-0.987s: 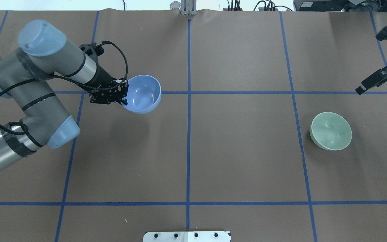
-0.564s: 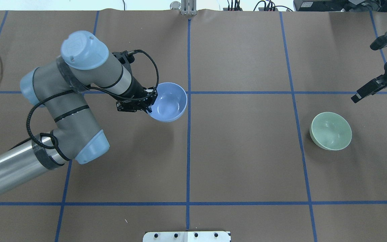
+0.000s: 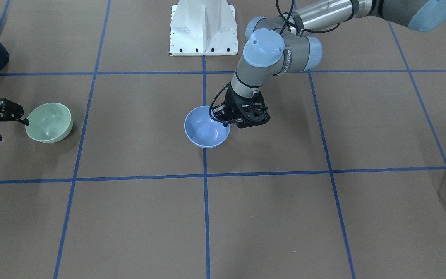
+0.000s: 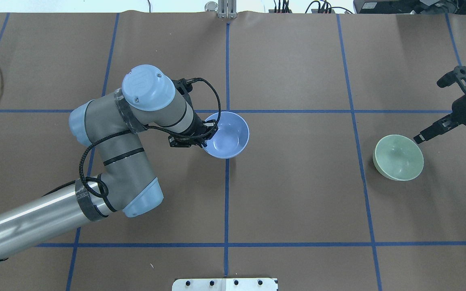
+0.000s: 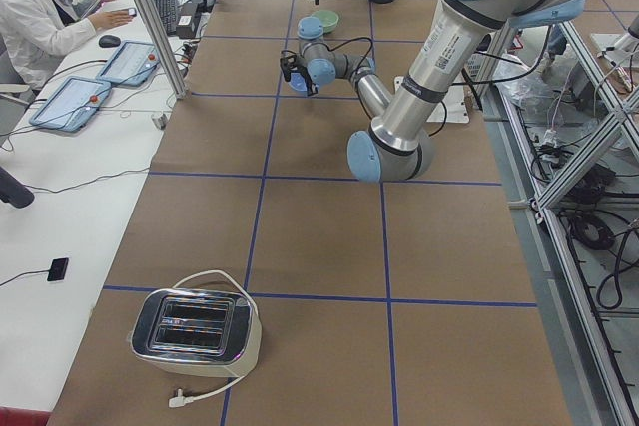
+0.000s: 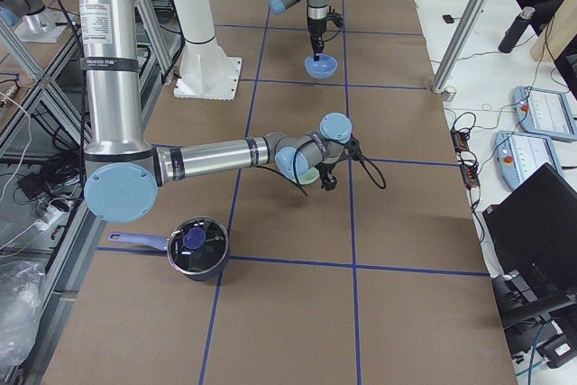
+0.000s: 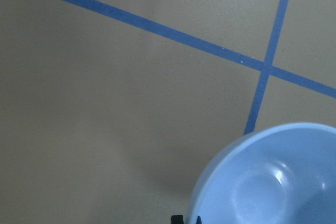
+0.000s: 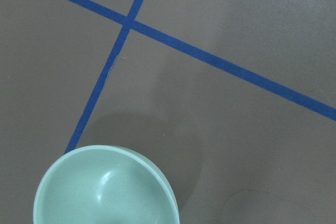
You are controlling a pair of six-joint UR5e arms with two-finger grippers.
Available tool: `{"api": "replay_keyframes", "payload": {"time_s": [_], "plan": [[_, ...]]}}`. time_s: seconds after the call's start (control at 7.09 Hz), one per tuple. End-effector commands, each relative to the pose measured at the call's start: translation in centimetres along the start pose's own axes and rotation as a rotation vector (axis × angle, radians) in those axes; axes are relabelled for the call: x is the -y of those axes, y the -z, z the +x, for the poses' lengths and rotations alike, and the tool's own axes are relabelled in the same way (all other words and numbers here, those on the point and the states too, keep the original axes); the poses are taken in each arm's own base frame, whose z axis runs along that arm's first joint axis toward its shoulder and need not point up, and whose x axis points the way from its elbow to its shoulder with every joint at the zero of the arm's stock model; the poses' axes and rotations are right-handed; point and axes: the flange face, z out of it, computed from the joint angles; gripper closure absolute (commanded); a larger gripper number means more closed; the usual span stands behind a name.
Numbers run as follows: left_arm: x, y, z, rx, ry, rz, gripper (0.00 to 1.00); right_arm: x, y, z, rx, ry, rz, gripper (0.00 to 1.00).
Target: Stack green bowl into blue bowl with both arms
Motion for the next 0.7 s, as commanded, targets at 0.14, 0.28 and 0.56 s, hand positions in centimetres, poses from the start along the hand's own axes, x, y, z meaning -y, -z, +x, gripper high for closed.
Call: {"api": "replay_keyframes", "payload": {"time_s": [0.14,0.28,0.56], "plan": [[-0.8,-2.5,-0.2,0.035,-0.003,-0.013,0.9,-0.6,-0.8,0.3,0.003,0.006,0.005,0.05],[-0.9,-3.2,-0.4,0.042,-0.008,0.013,0.88,-0.5,-0.8,0.3,0.003,0.006,0.005,0.05],[-1.5,-3.1,0.0,0.033,-0.025,0.01,0.68,-0.5,-0.8,0.2,0.002,0.008,0.006,0.05]]}}
